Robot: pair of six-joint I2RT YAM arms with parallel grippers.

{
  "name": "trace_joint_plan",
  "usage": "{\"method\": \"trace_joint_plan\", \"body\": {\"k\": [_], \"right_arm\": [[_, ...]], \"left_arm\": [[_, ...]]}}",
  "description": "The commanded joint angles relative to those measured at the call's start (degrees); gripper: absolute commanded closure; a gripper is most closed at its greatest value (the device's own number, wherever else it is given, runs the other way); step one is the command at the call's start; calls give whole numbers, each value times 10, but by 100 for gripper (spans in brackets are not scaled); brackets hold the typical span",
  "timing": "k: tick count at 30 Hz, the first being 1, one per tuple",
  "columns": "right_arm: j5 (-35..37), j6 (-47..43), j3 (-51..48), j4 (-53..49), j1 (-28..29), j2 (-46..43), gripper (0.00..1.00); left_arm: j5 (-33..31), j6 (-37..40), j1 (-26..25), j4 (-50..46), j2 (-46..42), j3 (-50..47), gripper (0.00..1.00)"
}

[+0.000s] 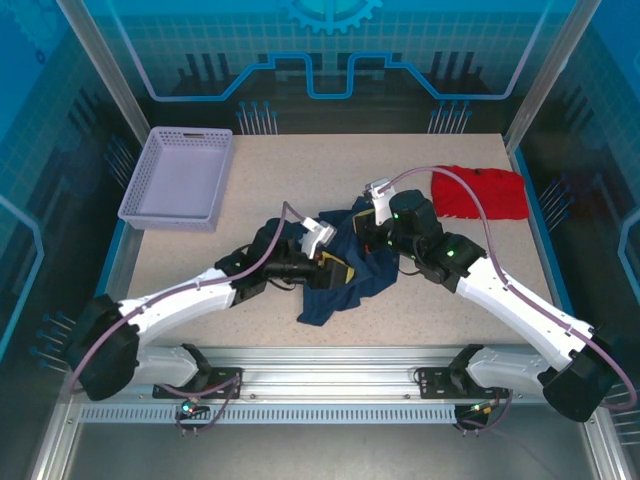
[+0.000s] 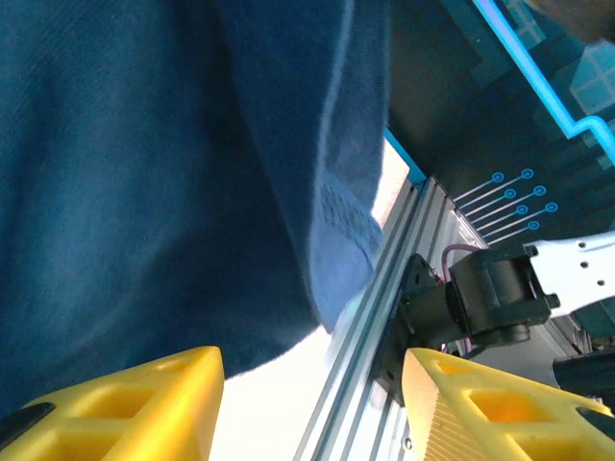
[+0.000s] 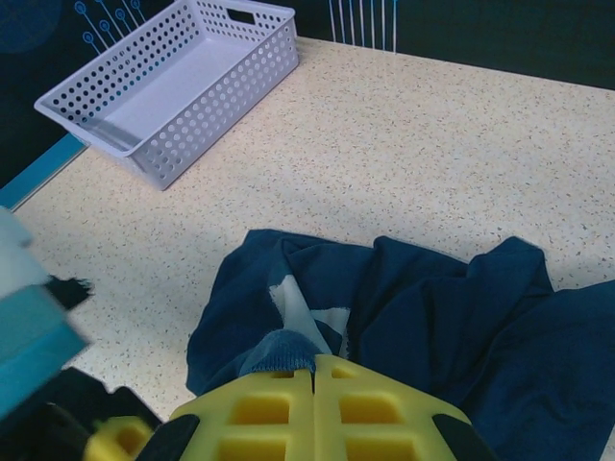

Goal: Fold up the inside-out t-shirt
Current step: Adjust the T-shirt at the center of the table.

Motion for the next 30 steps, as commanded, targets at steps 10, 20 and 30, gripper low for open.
{"method": "trace_joint_plan", "body": {"k": [10, 20, 30], "right_arm": [[4, 7, 22, -29, -4, 0, 100], [-91, 71, 81, -30, 47, 111, 100], [-99, 88, 172, -25, 45, 259, 100]], "left_arm": [[-32, -60, 24, 65, 21, 31, 100], [-115, -6, 152, -183, -194, -73, 100], [-93, -41, 157, -119, -241, -146, 63]]}}
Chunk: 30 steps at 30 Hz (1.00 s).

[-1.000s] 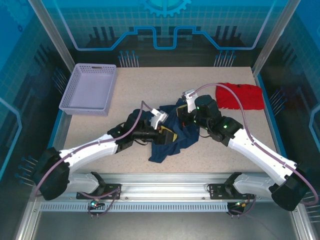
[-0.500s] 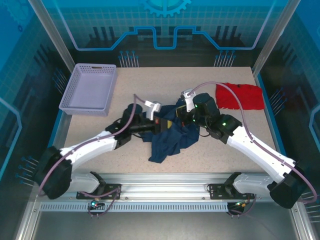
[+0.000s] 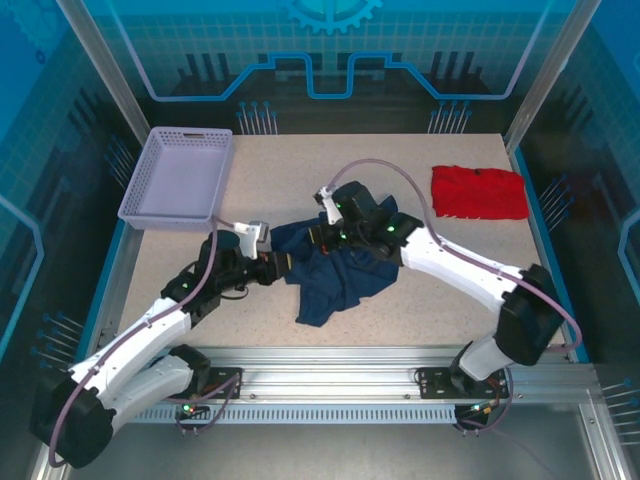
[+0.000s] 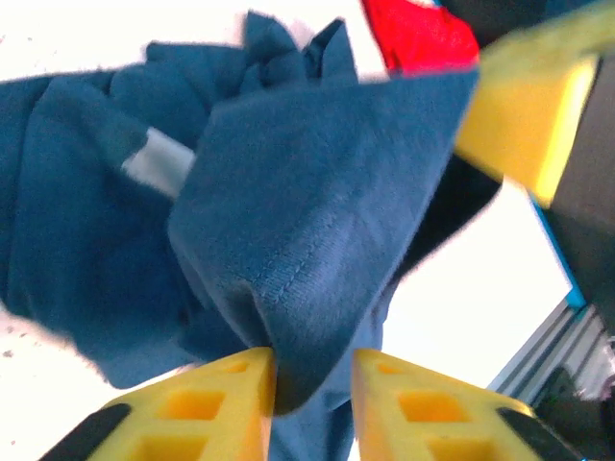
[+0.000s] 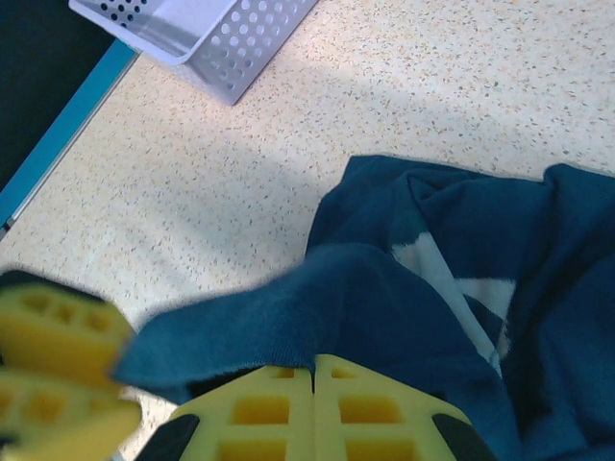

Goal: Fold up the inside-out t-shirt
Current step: Adjust the T-shirt at the center of the table.

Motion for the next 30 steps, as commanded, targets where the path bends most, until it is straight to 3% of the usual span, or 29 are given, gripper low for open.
{"method": "trace_joint_plan", "body": {"k": [1, 5, 11, 15, 19, 25, 30], "right_arm": [[-17, -1, 42, -14, -15, 24, 100], [-27, -43, 57, -58, -43, 18, 100], [-32, -113, 70, -147, -84, 1, 100], [-44, -124, 58, -150, -104, -2, 100], [-47, -127, 51, -144, -106, -3, 100], [-55, -125, 43, -133, -106, -1, 100], [-52, -129, 39, -134, -107, -7, 100]], "left_arm": [[35, -19, 1, 53, -10, -22, 59], [36, -21, 0, 83, -7, -41, 44], [21, 3, -1, 101, 35, -44, 36], [30, 10, -8, 109, 88, -21, 38], [67, -41, -21, 136, 130, -4, 43], [37, -99, -23, 172, 166, -2, 42], [19, -24, -23, 177, 179, 7, 42]]}}
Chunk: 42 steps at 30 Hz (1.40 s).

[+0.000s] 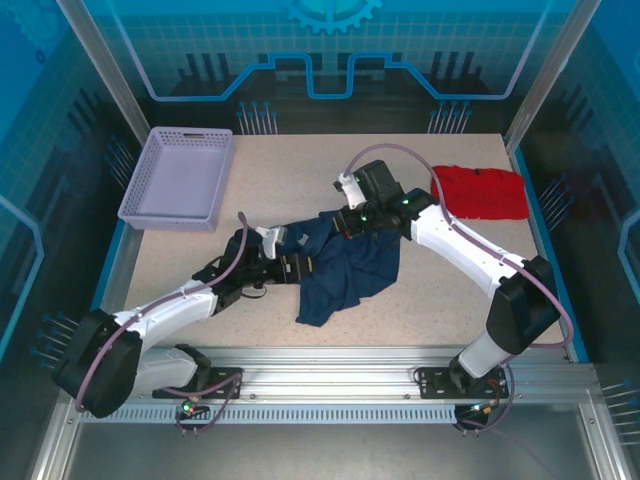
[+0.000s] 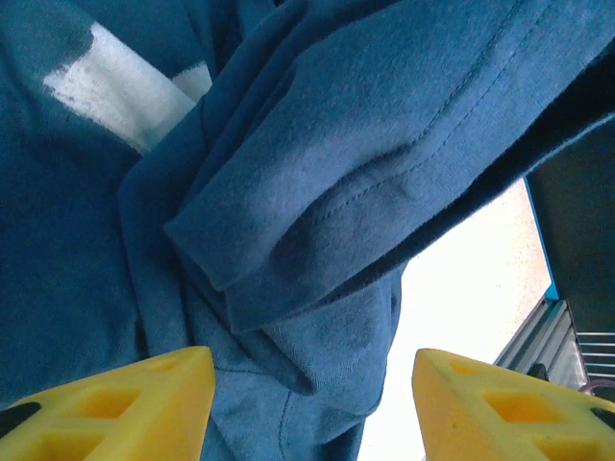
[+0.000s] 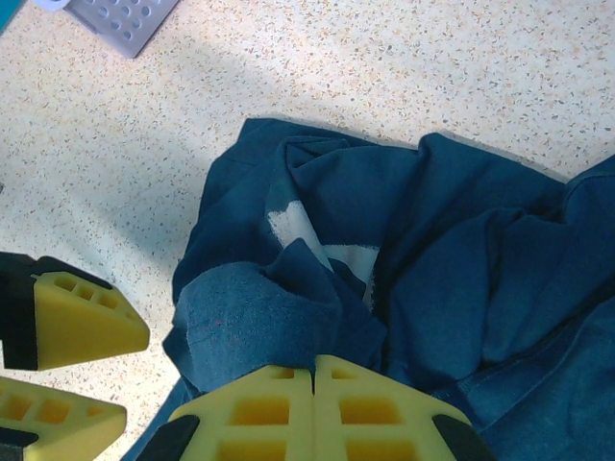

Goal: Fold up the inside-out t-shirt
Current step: Adjust the T-shirt at the center of the table.

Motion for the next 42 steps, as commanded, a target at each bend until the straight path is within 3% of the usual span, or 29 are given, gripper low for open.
{"method": "trace_joint_plan", "body": {"k": [1, 9, 14, 21, 23, 27, 34, 38, 42], "right_arm": [[-9, -12, -8, -5, -5, -20, 100], [-47, -7, -2, -8, -22, -23, 100], [-58, -6, 0, -7, -26, -18, 100], [-65, -5, 2, -6, -27, -18, 100], [-66, -4, 2, -7, -27, -18, 100], [-64, -4, 1, -9, -27, -19, 100], [-64, -2, 0, -5, -27, -18, 100], [-64, -4, 0, -5, -27, -16, 100], [-54, -5, 2, -4, -28, -14, 100]], "left_arm": [[-27, 75, -4, 9, -1, 20, 42], [-171, 307, -78, -45, -32, 18, 37], [-218, 355, -88, -56, 3, 46, 35], [-230, 383, -95, -63, 67, 84, 31], [-245, 380, -95, -67, 79, 94, 36], [-258, 382, -94, -73, 87, 109, 54], [-239, 374, -93, -73, 59, 107, 80], [-211, 364, -88, -74, 47, 103, 91], [-137, 312, -59, -86, 18, 103, 100]]}}
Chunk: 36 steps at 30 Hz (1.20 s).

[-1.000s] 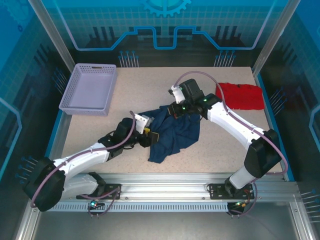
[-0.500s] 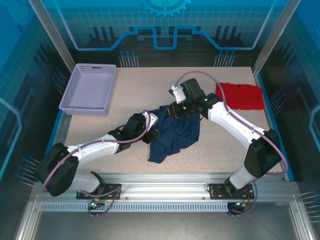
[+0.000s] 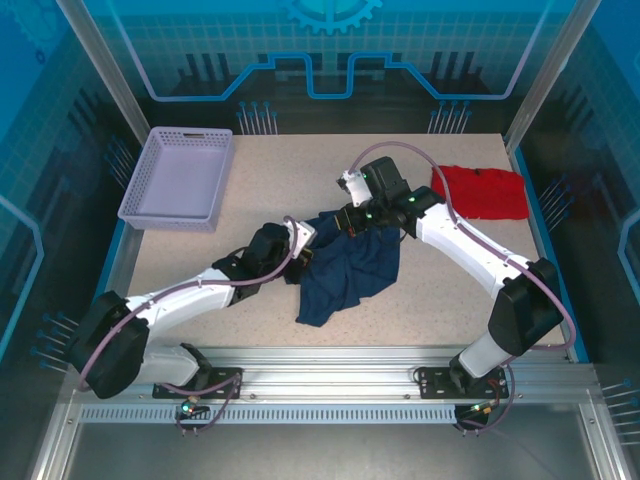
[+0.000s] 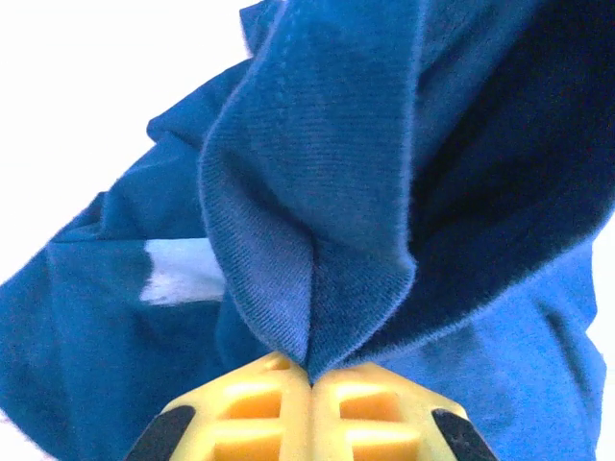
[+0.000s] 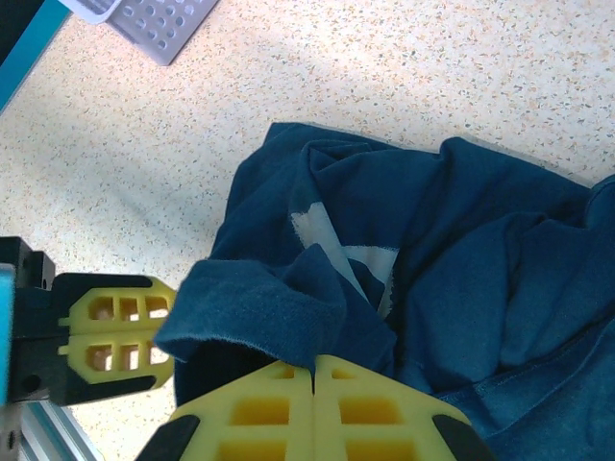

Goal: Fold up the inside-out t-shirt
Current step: Adjust the T-shirt at the center of the table.

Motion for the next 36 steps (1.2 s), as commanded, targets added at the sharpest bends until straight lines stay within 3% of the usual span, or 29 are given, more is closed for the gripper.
{"method": "trace_joint_plan", "body": {"k": [1, 4, 8, 15, 25, 36], "right_arm": [[1, -1, 4, -5, -9, -5, 100], [16, 0, 12, -4, -9, 3, 100], [31, 3, 35, -5, -9, 25, 100], [39, 2, 89, -11, -23, 71, 100], [63, -30, 166, -63, -48, 96, 100], [60, -58, 217, -113, -52, 102, 100]], "left_arm": [[91, -60, 33, -21, -44, 8, 100], [176, -120, 68, -42, -71, 11, 100], [238, -189, 85, -48, -97, 4, 100], [283, -235, 92, -63, -145, -24, 100], [208, -210, 84, -129, -168, -43, 100], [78, -117, -15, -210, -98, 16, 100]]}}
